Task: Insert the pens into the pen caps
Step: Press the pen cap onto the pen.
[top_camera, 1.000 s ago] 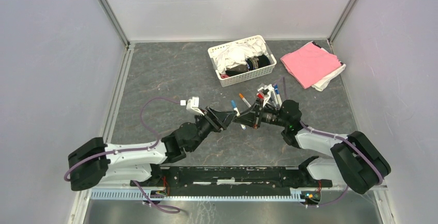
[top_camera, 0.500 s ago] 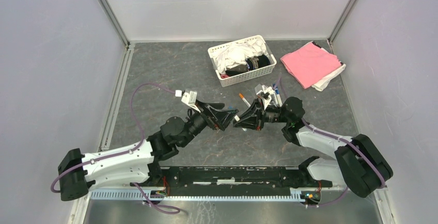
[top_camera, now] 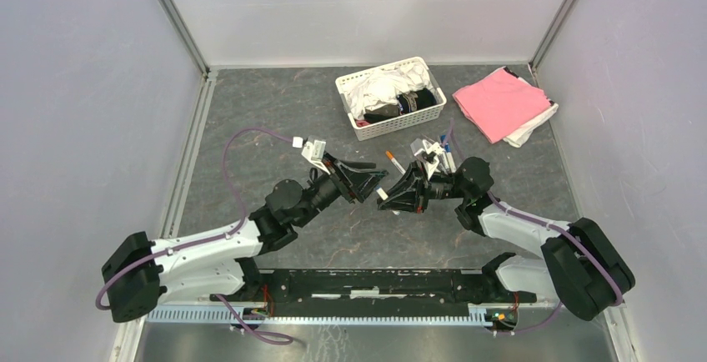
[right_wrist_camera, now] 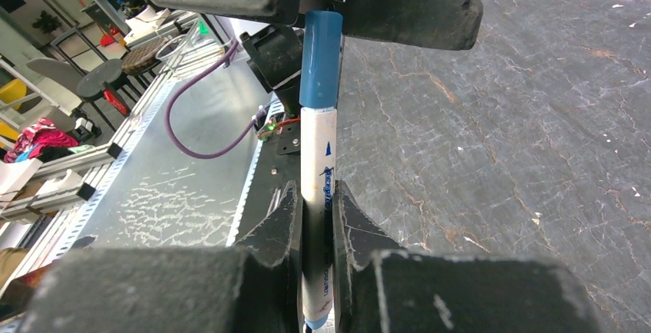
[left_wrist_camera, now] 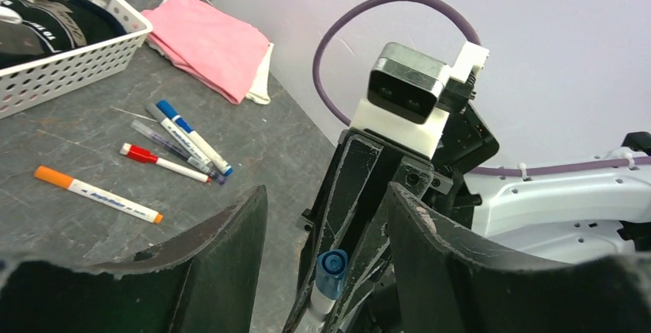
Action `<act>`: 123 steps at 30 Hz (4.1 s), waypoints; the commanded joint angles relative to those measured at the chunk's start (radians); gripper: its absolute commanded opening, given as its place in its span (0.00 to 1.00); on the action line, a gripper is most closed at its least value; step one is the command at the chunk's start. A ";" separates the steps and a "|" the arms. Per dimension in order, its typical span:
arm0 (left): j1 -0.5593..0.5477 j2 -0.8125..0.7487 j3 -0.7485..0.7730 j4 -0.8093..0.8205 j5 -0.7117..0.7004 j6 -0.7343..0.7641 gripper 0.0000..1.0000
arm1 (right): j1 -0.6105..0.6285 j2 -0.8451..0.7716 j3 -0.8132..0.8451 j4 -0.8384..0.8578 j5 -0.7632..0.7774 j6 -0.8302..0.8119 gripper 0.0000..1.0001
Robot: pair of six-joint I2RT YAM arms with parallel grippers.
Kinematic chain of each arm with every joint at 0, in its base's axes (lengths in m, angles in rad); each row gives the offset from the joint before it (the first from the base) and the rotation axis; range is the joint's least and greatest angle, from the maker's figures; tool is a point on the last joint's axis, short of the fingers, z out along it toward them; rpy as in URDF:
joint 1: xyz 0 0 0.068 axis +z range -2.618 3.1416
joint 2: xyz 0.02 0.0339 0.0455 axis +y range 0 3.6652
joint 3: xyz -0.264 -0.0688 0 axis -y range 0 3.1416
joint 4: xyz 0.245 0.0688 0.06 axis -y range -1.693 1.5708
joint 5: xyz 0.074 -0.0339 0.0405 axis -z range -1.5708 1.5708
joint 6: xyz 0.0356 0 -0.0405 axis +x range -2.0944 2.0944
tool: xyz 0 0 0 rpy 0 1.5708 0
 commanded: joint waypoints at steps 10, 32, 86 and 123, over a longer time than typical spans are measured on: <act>0.004 0.023 -0.026 0.115 0.061 -0.038 0.55 | -0.005 0.002 0.036 0.045 0.017 0.032 0.00; 0.004 0.056 -0.055 0.104 0.067 -0.045 0.02 | -0.010 0.023 0.035 0.059 0.028 0.070 0.00; -0.530 0.533 -0.020 -0.164 -0.237 -0.205 0.02 | -0.105 -0.038 0.052 -0.072 0.042 -0.166 0.00; -0.418 0.539 -0.170 0.534 -0.166 -0.317 0.20 | -0.123 -0.048 0.082 -0.280 0.019 -0.341 0.00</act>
